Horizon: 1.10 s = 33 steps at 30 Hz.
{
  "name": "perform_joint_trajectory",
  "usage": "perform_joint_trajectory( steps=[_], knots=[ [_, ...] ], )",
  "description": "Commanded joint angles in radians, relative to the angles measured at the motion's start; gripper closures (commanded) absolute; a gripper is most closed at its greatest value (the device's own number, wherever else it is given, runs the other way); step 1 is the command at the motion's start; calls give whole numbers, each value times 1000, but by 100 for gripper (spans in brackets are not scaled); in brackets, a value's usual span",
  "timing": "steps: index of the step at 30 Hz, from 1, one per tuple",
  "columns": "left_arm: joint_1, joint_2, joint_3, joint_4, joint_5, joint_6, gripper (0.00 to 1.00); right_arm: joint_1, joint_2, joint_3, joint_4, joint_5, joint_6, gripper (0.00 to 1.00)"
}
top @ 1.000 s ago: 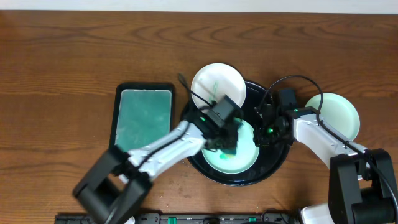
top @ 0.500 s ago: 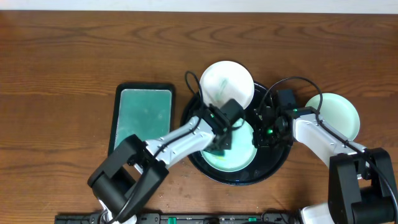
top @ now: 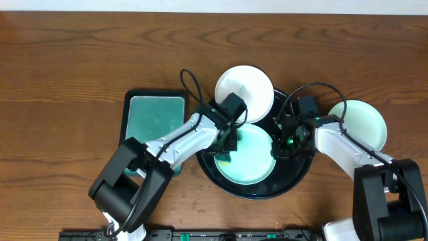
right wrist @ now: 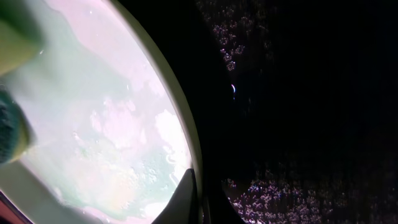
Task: Clean dirty plates on tray and stack at the side
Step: 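Scrub the pale green plate with the sponge in the left gripper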
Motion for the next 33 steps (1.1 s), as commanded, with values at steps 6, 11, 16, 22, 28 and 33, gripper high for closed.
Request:
perform_joint_trajectory(
  steps=[6, 11, 16, 22, 28, 33],
  knots=[
    [-109, 69, -34, 251, 288, 10, 92, 2, 22, -8, 2, 71, -1, 99],
    [-131, 69, -34, 241, 288, 9, 92, 2, 22, -8, 3, 71, -1, 99],
    [-131, 69, -34, 171, 249, 10, 93, 2, 22, -8, 2, 71, -1, 99],
    [-129, 69, -34, -33, 7, -26, 93, 2, 22, -8, 2, 71, -1, 99],
    [-99, 68, -5, -162, -150, -36, 93, 2, 22, -8, 3, 71, -1, 99],
    [-77, 65, 66, -244, -297, -35, 93, 2, 22, -8, 3, 71, -1, 99]
  ],
)
